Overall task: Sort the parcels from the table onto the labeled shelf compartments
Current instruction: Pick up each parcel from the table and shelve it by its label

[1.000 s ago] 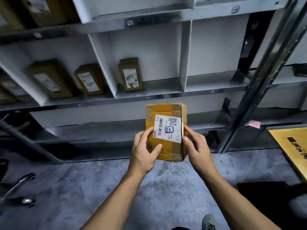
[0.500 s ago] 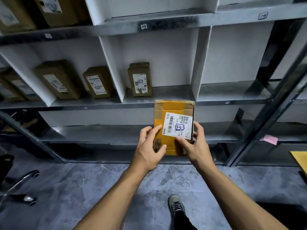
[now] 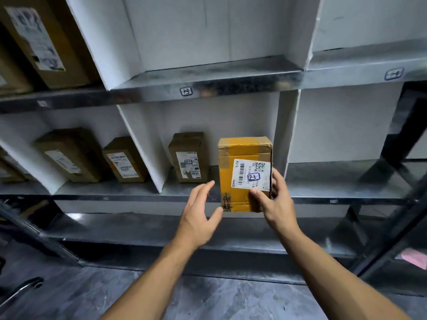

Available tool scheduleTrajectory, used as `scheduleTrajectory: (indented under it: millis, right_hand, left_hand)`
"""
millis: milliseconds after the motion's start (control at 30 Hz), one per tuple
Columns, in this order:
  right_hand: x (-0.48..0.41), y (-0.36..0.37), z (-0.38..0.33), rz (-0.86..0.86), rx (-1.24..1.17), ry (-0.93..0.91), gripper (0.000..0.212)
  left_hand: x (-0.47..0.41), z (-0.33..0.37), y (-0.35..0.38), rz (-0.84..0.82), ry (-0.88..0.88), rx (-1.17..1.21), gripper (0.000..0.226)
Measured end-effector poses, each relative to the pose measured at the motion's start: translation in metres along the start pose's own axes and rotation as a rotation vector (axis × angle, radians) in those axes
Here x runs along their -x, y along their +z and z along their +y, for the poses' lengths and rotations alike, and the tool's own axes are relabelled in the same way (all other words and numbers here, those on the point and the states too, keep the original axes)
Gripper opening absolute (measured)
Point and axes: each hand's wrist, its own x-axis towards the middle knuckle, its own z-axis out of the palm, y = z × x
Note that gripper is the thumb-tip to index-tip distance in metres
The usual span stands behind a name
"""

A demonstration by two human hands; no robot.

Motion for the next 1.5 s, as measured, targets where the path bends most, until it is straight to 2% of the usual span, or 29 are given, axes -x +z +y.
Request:
scheduleTrajectory:
  millis: [133,300,467,667,1100,1500]
  right_hand:
    - [-0.044,-0.001,0.008,-0.016,0.029,-0.01,0.07]
    - [-0.086,0.006,0.017,-0.006,0.059,0.028,0.069]
    - [-0.114,0.019,0.026,0.013,0.08,0.108,0.07]
    - [-0.141,0.034,0.04,-0.004,0.07,0.161,0.067]
    - [-0.183,0.056,0.072,0.045,0.051,0.197,0.066]
    - [-0.198,0.063,0.088,-0.004,0.01,0.234,0.077]
  left_hand:
    - [-0.023,-0.015,0.006,-0.088,-0.005,-0.172,0.062]
    - [-0.05,-0.028,0.011,-0.228,-0.007,-0.561,0.058]
    - [-0.076,-0.041,0.018,-0.291,-0.066,-0.681,0.059]
    - [-0.101,-0.056,0.023,-0.349,-0.106,-0.694,0.06]
    - [-0.131,-0.081,0.028,-0.392,-0.015,-0.62,0.054]
    - [-0.135,-0.099,0.032,-0.4,-0.053,-0.55,0.052]
